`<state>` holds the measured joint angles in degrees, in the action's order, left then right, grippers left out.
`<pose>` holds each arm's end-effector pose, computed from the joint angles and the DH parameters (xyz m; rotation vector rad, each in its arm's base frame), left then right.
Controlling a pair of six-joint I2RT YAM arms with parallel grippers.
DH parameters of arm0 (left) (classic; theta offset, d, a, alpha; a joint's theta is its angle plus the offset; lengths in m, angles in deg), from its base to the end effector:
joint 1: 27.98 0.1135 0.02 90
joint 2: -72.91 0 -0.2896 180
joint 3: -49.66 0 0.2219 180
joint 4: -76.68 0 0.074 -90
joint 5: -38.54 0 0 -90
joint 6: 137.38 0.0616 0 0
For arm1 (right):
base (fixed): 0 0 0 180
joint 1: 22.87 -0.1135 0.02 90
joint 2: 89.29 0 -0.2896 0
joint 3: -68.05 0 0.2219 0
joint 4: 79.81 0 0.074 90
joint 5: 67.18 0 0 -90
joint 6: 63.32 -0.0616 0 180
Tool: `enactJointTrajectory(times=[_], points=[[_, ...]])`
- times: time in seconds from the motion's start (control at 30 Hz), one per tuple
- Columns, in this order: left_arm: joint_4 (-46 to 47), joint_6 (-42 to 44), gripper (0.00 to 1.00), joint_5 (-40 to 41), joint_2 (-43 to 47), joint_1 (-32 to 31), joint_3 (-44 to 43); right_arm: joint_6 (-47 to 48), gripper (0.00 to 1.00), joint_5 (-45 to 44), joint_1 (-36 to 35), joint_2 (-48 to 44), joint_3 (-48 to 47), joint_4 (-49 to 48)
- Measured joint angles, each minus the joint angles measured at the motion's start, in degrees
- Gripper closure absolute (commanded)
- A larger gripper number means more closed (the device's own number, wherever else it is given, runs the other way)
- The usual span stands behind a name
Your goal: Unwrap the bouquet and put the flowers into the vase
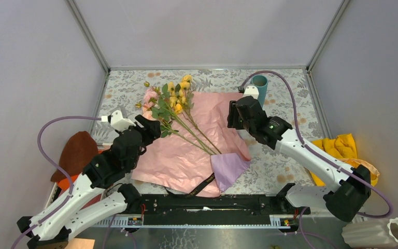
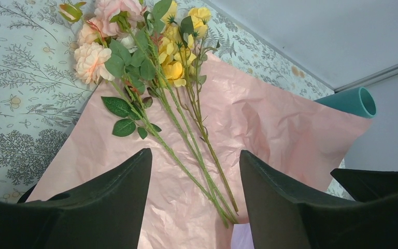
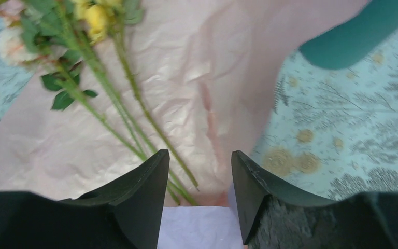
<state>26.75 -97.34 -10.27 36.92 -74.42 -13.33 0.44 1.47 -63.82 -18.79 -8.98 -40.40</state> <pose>0.0943 -0.0403 0.3375 -0.5136 1.8217 -0.4474 0.2066 0.1496 0.3404 -0.0553 2.1148 0.3034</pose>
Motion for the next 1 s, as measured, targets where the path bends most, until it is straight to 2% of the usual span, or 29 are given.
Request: enactJointTrajectory(times=[0.23,0.43,0.67,0.87,1.0], points=[[0.0,0.2,0.29,-0.1,-1.7,0.0,0.0,6.1,0.41,5.6,-7.5,1.2,-6.2,-0.9],[0.0,0.2,0.27,-0.1,-2.4,0.0,0.0,8.4,0.45,10.3,-10.4,10.2,-13.2,-2.5],[0.0,0.3,0.26,-0.1,-2.1,0.0,0.2,8.7,0.53,11.3,-10.4,26.2,-11.8,-2.3],[0.0,0.4,0.26,-0.1,-2.0,0.0,0.3,9.4,0.54,10.0,-10.4,31.5,-10.4,-1.7],[0.1,0.4,0.26,-0.3,-2.0,0.0,0.9,9.9,0.58,8.7,-10.4,32.8,-10.4,-1.9]])
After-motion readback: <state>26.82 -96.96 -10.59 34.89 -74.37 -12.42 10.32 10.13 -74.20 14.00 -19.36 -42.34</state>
